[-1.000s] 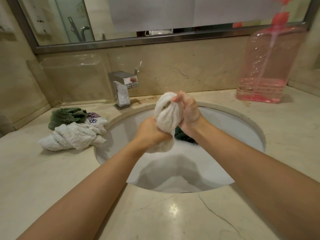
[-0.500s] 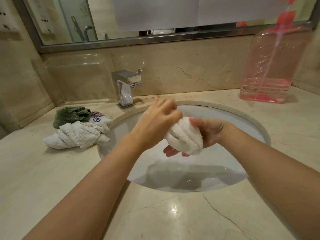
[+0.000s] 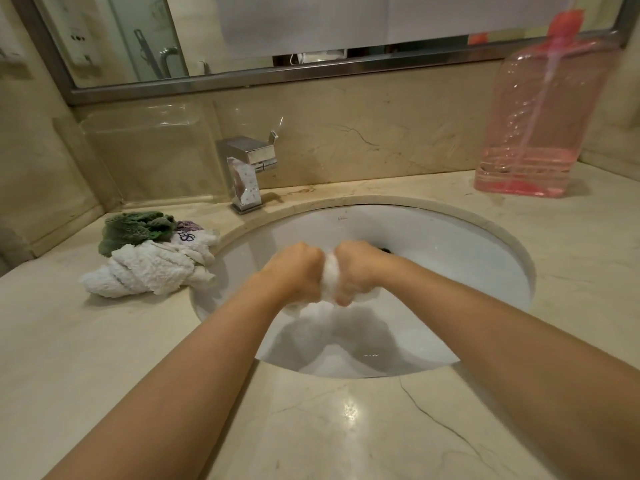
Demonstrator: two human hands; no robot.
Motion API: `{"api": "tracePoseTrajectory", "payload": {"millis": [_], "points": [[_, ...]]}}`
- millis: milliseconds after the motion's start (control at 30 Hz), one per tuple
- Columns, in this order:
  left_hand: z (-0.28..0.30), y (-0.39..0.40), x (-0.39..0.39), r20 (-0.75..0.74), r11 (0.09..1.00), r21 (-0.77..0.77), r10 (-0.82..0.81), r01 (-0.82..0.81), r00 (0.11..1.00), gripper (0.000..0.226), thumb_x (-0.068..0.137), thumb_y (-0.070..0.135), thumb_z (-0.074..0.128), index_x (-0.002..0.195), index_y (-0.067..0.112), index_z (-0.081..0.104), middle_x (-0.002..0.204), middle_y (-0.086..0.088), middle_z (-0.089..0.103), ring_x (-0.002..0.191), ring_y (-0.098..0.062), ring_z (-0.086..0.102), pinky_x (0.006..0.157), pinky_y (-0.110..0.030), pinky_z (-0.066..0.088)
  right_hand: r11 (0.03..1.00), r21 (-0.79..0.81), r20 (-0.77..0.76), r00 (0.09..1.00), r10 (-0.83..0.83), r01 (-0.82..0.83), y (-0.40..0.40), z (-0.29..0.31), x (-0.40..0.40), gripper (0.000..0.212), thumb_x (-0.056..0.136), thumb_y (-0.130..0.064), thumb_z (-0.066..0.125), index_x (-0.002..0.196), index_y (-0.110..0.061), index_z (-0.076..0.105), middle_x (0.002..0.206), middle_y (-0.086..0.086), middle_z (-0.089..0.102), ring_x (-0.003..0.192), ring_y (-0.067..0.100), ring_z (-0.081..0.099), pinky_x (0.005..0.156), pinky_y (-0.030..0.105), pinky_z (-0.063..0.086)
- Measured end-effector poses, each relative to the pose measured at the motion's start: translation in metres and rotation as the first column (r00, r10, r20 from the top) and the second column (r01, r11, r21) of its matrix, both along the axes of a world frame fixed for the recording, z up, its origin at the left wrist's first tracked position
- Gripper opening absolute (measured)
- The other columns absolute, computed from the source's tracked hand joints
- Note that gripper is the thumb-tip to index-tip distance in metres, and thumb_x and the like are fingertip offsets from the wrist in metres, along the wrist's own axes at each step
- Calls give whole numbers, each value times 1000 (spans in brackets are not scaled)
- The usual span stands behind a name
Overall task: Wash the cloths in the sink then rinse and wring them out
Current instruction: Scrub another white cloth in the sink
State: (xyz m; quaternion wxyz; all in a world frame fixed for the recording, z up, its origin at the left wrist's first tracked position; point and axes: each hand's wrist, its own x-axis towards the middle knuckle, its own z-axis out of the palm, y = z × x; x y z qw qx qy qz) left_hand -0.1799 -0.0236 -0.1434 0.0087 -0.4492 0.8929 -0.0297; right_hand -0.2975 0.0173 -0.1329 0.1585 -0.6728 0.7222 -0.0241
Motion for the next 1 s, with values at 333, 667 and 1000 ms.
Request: {"api": "tracePoseTrajectory", "payload": {"millis": [333,667,1000], "points": [[-3,-11,2,-320,928,367,185,-58,929,16,72,12,71,74,14,55,77,-3,56,68,-18,54,54,-25,42,877,-439,-270,960,79,-195,-11,-16,-3,27,84,-16,60,109,-12,51,101,8,61,77,28,44,63,31,31],[3,-9,11,-494,757,637,259,143,830,10,73,7,65,79,8,57,71,-4,55,64,-18,51,55,-27,39,610,-662,-400,894,202,-434,-14,-15,-11,41,30,8,77,60,-8,55,45,6,45,31,22,33,56,10,0],[2,-7,13,-496,696,696,290,175,819,47,51,20,63,94,1,61,75,-8,59,66,-19,55,57,-28,42,586,-641,-451,861,236,-496,-10,-10,-17,39,35,4,81,64,-9,57,48,6,46,34,24,42,45,17,18]]}}
